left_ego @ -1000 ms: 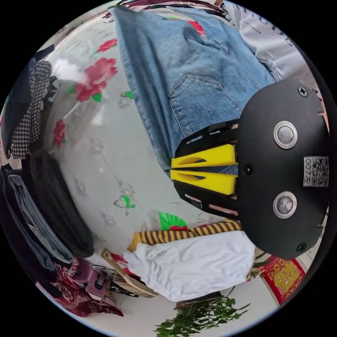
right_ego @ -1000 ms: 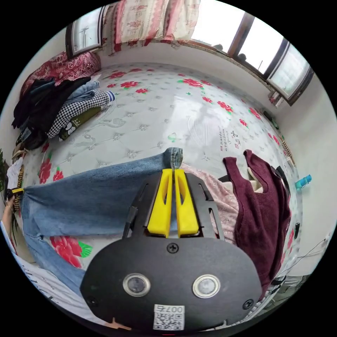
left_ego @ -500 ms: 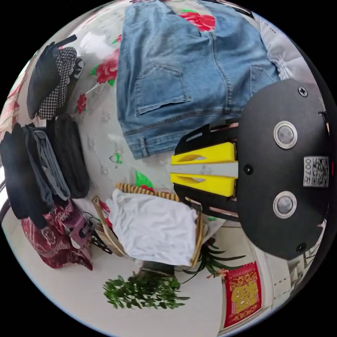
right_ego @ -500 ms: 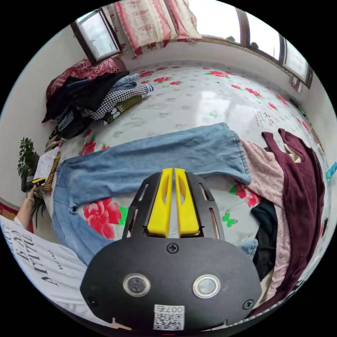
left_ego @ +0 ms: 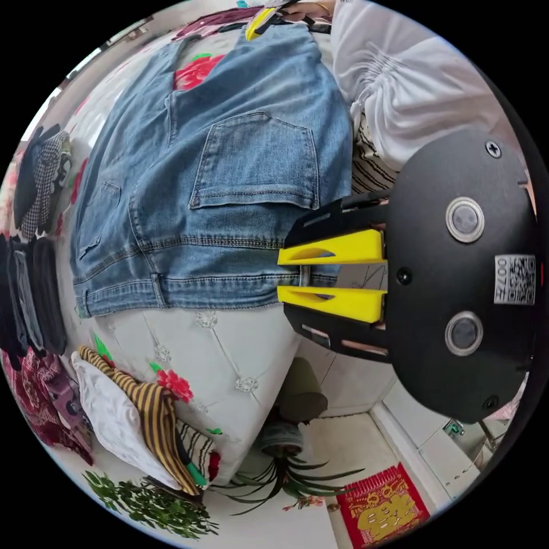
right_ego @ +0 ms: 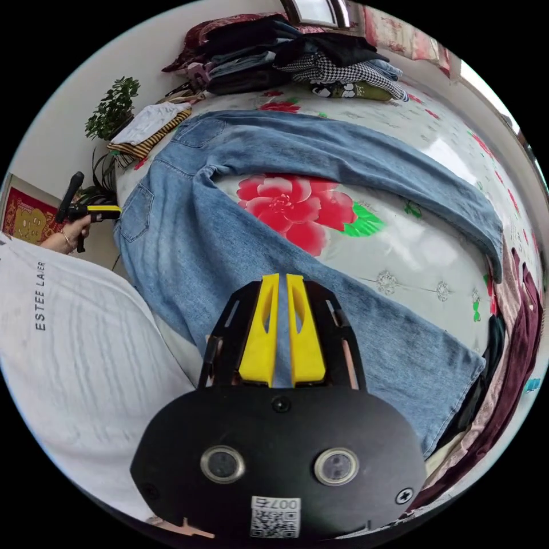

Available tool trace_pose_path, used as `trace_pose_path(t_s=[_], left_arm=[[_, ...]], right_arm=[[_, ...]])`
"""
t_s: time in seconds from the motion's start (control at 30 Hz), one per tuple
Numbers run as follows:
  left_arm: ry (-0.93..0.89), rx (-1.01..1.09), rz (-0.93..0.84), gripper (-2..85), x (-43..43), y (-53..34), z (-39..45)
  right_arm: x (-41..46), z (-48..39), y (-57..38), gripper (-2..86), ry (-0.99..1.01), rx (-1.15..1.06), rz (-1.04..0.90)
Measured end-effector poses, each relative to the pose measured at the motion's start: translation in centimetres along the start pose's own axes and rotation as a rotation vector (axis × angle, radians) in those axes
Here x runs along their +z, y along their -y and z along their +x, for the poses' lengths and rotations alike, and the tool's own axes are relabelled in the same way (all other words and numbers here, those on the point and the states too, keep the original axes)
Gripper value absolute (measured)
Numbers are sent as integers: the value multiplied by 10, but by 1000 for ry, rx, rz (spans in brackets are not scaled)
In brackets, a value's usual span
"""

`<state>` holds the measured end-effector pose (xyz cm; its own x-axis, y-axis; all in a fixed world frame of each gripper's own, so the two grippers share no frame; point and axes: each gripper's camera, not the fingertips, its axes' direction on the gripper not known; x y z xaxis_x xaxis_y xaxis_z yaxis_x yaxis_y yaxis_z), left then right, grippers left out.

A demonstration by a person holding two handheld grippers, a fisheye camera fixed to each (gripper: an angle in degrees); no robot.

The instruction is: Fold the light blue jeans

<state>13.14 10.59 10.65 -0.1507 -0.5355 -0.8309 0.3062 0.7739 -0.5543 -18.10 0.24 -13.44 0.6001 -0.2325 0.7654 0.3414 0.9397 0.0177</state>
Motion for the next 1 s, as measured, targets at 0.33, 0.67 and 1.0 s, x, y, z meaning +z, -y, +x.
trace_pose_path(t_s=[0.33,0.67,1.0], left_arm=[[16,-103,25,32,-5,-13,-67],[12,46,274,79,-70,37,-72],[98,374,181,73,-55,280,4]], right_arm=[[25,-40,9,-1,14,149,-39],[-53,41,38,22,-31,336,138],[-95,170,179,77,-192,383,138]])
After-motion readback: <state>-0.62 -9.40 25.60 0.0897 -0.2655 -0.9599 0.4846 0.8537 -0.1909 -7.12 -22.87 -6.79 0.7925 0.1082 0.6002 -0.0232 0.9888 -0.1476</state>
